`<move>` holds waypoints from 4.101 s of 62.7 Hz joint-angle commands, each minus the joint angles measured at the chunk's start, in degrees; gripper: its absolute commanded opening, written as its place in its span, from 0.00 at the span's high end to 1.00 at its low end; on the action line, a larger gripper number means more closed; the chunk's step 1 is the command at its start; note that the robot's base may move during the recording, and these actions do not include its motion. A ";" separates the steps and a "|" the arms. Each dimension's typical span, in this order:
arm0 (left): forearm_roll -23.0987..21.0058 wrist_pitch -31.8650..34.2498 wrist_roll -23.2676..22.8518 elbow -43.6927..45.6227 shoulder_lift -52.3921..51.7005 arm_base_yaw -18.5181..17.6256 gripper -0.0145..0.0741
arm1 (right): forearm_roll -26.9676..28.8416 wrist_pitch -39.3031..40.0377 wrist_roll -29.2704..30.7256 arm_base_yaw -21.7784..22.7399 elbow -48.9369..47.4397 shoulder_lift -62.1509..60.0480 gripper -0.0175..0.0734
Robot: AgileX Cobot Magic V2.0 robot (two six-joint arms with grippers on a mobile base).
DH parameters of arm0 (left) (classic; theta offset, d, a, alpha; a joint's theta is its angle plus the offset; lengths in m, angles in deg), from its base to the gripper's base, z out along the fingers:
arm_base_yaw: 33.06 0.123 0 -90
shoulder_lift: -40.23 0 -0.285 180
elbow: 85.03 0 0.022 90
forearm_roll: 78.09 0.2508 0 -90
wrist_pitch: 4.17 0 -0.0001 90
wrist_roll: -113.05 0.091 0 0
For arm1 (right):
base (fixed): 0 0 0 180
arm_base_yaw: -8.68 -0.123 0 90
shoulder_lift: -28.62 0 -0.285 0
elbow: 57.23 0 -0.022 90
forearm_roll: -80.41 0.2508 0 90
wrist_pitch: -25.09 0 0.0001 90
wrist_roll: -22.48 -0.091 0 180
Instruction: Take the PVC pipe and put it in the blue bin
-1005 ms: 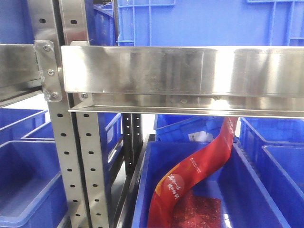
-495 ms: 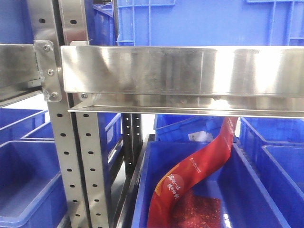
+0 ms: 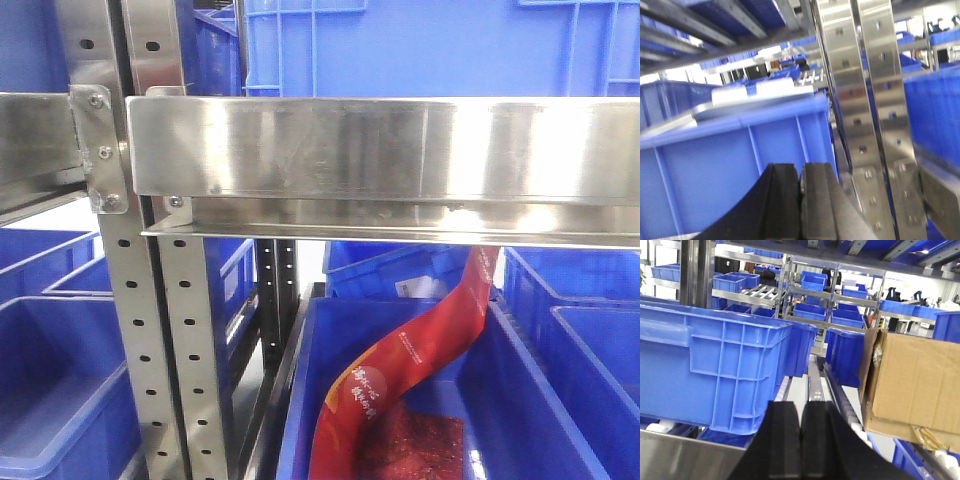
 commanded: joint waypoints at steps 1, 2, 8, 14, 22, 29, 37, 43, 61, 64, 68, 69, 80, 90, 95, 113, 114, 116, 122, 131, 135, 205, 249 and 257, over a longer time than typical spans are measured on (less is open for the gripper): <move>0.13 0.71 -0.07 -1.63 -1.55 0.27 0.96 | -0.11 1.17 0.11 0.52 0.15 -0.57 0.99; 0.13 0.71 -0.07 -2.13 -1.94 0.27 0.96 | -0.11 1.17 0.11 0.71 0.15 -0.67 0.99; 0.13 0.71 -0.07 -4.77 -3.88 0.27 0.96 | -0.11 1.17 0.11 1.34 0.15 -0.67 0.99; 0.13 0.71 -0.07 -7.31 -5.46 0.27 0.96 | -0.11 1.17 0.11 1.36 0.15 -0.92 0.99; 0.13 0.71 -0.07 -10.57 -7.57 0.27 0.96 | -0.11 1.66 0.11 1.36 1.25 -2.37 0.99; 0.13 0.71 -0.07 -13.14 -8.88 0.27 0.96 | -0.11 1.66 0.11 2.34 3.20 -3.16 0.99; 0.13 0.71 -0.07 -14.64 -10.69 0.27 0.96 | -0.11 1.45 0.11 2.93 4.57 -4.43 0.99; 0.13 1.13 -0.07 -14.98 -10.69 0.27 0.96 | -0.11 1.45 0.11 2.93 4.82 -4.43 0.99; 0.13 2.59 -0.07 -16.83 -10.69 -1.10 0.96 | -0.11 1.55 0.11 2.98 5.78 -4.43 0.99; 0.13 2.57 -0.07 -16.83 -10.69 -0.97 0.96 | -0.11 1.55 0.11 2.98 6.48 -4.43 0.99; 0.13 2.39 -0.07 -16.83 -10.69 -0.97 0.96 | -0.11 1.55 0.11 2.98 7.54 -4.43 0.99; 0.13 2.05 -0.07 -16.83 -10.69 -0.97 0.96 | -0.11 1.55 0.11 2.98 7.81 -4.43 0.99; 0.13 0.89 -0.07 -16.83 -10.69 -0.97 0.96 | -0.11 1.55 0.11 2.98 11.74 -4.43 0.99; 0.13 0.89 -0.07 -16.83 -10.69 -0.97 0.96 | -0.11 1.28 0.11 2.98 15.05 -4.43 0.99; 0.13 0.89 -0.07 -16.83 -10.69 -0.97 0.96 | -0.11 0.89 0.11 2.98 15.32 -4.43 0.99; 0.13 0.89 -0.07 -16.83 -10.69 -0.97 0.96 | -0.11 0.99 0.11 2.98 15.32 -4.43 0.99; 0.13 0.89 -0.07 -16.83 -10.69 -0.97 0.96 | -0.11 0.99 0.11 2.98 15.32 -4.43 0.99; 0.13 0.89 -0.07 -16.83 -10.69 -0.97 0.96 | -0.11 0.97 0.11 2.98 15.46 -4.43 0.99; 0.13 0.89 -0.07 -16.83 -10.69 -0.97 0.96 | -0.11 1.72 0.11 2.98 16.20 -4.43 0.99; 0.13 0.97 -0.07 -16.83 -10.69 -0.97 0.96 | -0.11 4.33 0.11 2.98 20.54 -4.43 0.99; 0.13 0.97 -0.07 -16.83 -10.69 -0.97 0.96 | -0.11 4.41 0.11 2.98 22.56 -4.43 0.99; 0.13 0.97 -0.07 -16.83 -10.69 -0.97 0.96 | -0.11 3.27 0.11 3.20 22.61 -4.43 0.99; 0.13 0.74 -0.07 -16.83 -10.69 -0.97 0.96 | -0.11 3.27 0.11 3.20 22.61 -4.43 0.99; 0.13 0.49 -0.07 -16.83 -10.69 -0.97 0.96 | -0.11 3.27 0.11 3.20 22.61 -4.43 0.99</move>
